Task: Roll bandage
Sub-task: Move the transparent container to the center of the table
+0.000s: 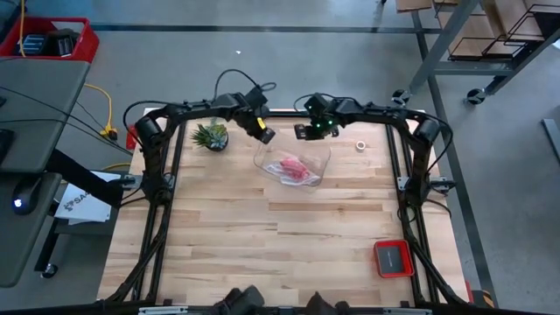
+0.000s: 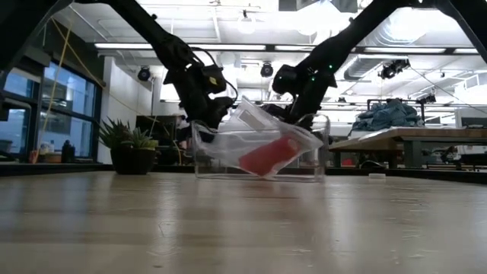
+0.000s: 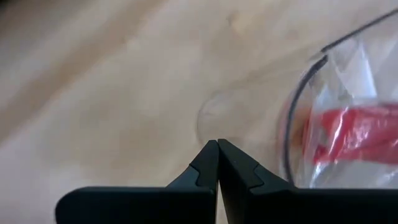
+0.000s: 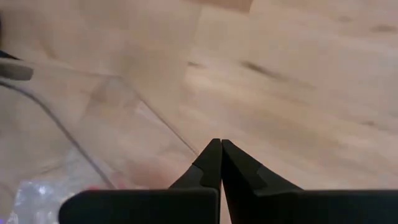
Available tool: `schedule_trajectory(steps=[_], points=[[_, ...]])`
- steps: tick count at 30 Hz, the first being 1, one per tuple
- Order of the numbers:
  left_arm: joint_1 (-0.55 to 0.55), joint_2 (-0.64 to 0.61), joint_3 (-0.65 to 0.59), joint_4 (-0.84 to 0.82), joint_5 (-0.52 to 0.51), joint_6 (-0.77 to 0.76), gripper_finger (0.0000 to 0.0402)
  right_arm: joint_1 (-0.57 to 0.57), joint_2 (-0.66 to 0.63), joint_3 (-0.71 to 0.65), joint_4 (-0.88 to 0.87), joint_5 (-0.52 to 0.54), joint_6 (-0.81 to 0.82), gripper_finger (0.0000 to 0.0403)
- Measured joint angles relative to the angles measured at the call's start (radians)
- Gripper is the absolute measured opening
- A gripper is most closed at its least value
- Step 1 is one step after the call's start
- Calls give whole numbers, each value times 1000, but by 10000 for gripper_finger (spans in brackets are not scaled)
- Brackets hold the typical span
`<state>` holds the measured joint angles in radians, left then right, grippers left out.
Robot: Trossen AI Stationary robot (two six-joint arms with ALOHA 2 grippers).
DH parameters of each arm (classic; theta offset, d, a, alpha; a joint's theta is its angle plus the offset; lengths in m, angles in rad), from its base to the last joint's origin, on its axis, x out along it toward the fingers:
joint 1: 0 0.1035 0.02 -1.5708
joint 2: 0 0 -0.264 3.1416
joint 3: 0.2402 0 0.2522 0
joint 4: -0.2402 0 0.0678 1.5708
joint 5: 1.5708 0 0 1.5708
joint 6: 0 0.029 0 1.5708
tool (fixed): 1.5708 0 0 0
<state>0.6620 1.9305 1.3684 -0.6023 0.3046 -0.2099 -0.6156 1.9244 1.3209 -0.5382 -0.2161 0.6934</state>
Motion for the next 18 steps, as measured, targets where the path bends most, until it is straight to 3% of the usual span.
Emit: schedule_trajectory(steps=[18], points=[[-242,-96,-15,-172,3,-44,0,263,-5,0,4,14,-45,0]])
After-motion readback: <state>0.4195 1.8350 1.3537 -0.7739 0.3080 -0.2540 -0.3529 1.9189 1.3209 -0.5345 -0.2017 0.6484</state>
